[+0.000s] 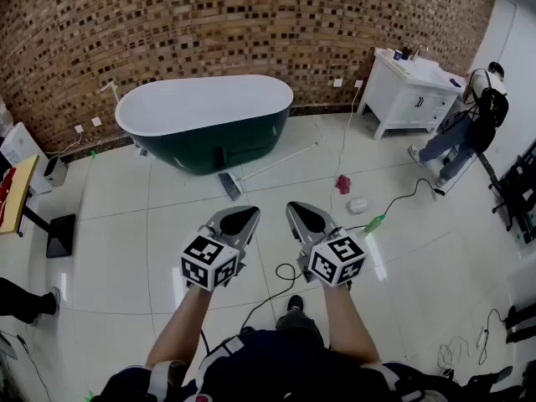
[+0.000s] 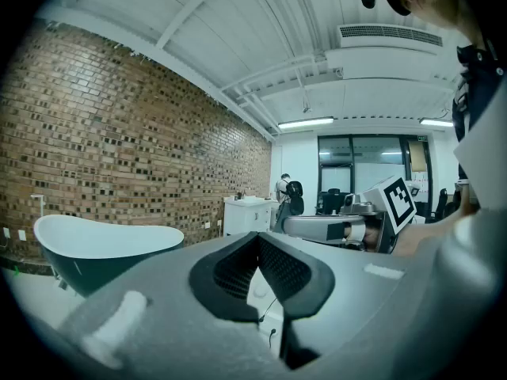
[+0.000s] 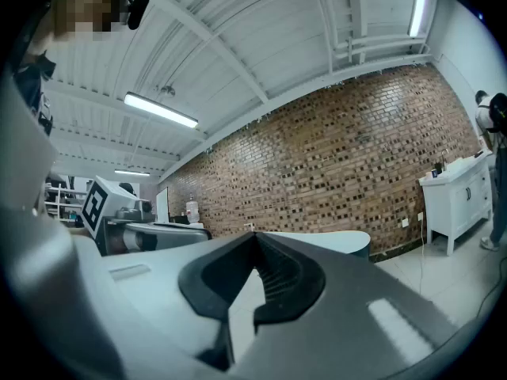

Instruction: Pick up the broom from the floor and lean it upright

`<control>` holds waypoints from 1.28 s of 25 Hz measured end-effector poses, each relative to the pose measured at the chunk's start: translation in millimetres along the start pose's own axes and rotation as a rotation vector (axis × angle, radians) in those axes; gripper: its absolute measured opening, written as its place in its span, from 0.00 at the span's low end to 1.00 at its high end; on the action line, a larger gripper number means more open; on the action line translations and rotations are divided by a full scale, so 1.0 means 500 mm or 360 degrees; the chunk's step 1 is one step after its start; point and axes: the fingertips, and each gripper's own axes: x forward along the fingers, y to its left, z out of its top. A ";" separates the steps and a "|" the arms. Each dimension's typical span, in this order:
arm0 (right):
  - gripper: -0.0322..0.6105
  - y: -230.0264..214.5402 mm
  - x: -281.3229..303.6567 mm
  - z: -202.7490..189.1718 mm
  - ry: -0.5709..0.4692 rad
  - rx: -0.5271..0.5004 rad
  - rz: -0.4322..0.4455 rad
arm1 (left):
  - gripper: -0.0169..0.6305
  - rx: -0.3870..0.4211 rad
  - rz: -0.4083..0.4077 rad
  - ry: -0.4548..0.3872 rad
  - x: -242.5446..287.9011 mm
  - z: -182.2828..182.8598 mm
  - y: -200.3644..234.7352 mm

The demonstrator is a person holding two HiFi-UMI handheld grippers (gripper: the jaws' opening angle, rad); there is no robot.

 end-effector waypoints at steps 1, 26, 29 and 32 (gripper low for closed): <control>0.06 -0.029 0.001 0.004 0.0004 0.0001 0.0004 | 0.03 -0.0005 0.0009 0.0000 0.027 0.001 0.001; 0.06 -0.517 0.187 0.022 0.0132 0.0054 -0.0077 | 0.03 -0.0078 0.0146 0.0042 0.457 0.016 0.268; 0.06 -0.565 0.247 0.019 0.0157 0.0034 -0.0155 | 0.03 -0.0073 0.0064 0.0043 0.522 0.008 0.336; 0.06 -0.600 0.321 0.023 0.0185 0.0007 -0.0215 | 0.03 -0.0077 -0.0006 0.0033 0.580 0.009 0.411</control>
